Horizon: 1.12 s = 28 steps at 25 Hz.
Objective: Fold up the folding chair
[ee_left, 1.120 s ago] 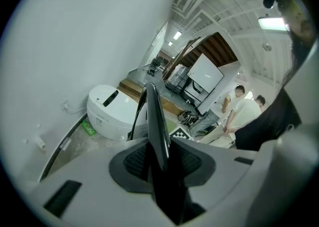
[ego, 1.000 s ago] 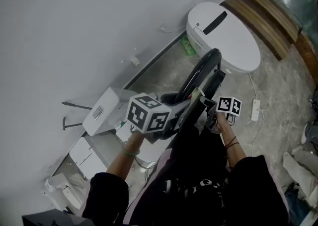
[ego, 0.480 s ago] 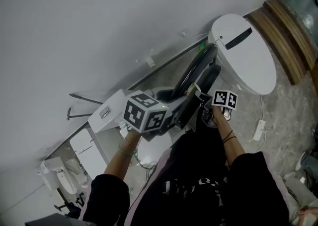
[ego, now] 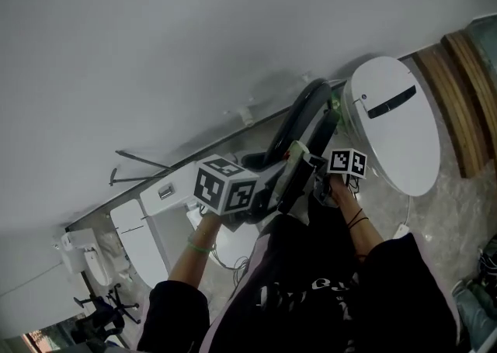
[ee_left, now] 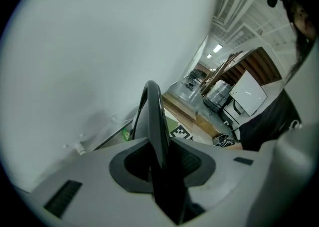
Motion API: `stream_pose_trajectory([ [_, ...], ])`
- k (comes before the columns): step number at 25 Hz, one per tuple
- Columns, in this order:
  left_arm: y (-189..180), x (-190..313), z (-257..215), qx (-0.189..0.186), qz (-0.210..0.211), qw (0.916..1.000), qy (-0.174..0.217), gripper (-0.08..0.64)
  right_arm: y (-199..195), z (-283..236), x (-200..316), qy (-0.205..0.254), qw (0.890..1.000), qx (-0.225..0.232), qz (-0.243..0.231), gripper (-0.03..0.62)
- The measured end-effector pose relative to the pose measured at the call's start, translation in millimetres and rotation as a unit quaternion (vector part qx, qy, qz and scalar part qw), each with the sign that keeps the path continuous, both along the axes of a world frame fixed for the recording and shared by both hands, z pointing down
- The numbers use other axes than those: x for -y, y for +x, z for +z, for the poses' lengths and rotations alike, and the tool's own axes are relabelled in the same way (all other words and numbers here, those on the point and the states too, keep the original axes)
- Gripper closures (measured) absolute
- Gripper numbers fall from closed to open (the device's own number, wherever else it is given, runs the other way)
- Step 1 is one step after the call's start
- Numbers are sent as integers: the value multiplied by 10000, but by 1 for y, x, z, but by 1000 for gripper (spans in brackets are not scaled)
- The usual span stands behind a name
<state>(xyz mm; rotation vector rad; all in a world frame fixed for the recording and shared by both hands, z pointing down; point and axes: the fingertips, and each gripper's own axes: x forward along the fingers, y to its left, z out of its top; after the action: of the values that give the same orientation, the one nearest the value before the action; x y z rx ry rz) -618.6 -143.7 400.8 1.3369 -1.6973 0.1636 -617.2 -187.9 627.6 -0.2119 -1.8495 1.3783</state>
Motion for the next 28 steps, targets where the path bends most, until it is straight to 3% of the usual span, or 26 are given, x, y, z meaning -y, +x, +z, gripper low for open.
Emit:
stream_pose_trajectory([
  [7,-37,22,4,14,-274,9995,-140,459,-41,4,20,-48,9996,-42,-266,500],
  [14,-102,35,11,-70,-111,9995,-299,459,-98,11,35,-22,9999,-99,-55,502],
  [21,-135,39,6,42,461,9981,-403,459,-126,4,38,-53,9985,-39,540,502],
  [28,-193,39,5,173,1319,9894,-578,460,-174,4,35,-156,9887,-77,1492,502],
])
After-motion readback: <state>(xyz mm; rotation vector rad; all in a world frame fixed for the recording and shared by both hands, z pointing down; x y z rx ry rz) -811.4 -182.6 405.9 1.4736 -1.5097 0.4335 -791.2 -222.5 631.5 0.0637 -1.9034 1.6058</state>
